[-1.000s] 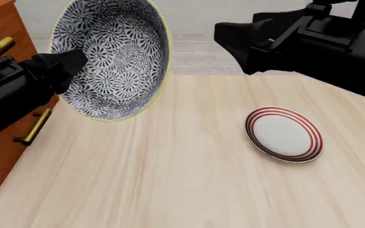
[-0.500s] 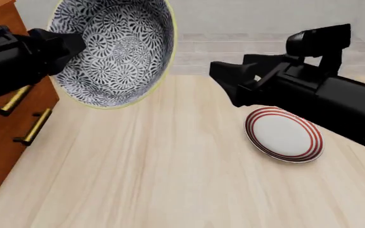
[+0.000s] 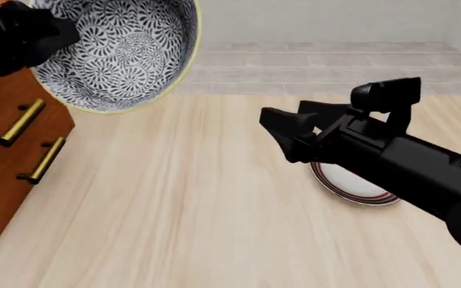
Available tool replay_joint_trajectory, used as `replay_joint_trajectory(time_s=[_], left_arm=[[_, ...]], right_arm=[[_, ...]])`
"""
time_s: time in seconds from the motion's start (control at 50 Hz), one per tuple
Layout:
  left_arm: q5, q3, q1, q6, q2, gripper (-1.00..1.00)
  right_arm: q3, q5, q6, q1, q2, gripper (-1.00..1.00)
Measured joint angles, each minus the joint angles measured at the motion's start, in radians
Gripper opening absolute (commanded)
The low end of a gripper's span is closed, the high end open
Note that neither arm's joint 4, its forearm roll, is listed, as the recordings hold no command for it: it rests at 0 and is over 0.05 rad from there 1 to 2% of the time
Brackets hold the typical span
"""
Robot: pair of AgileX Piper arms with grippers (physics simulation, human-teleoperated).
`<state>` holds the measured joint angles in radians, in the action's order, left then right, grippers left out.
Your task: Put the bowl on top of the cabinet.
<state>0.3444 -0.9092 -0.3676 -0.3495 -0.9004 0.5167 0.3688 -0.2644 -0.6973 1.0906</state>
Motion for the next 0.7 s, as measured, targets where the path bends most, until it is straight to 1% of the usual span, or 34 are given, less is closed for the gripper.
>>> replay_joint_trajectory(time_s=[0.22, 0.5, 0.7], left_arm=[[0.118, -0.094, 0.03, 0.038, -0.002, -1.0], [0.233, -0.194, 0.073, 0.074, -0.001, -1.0], [0.309, -0.262, 0.106, 0.14, -0.034, -1.0]], right_arm=[[-0.047, 0.056, -0.042, -0.013, 0.001, 1.0], [-0.09, 0.103, -0.084, -0.018, 0.004, 1.0], [-0.105, 0.122, -0.103, -0.021, 0.01, 1.0]])
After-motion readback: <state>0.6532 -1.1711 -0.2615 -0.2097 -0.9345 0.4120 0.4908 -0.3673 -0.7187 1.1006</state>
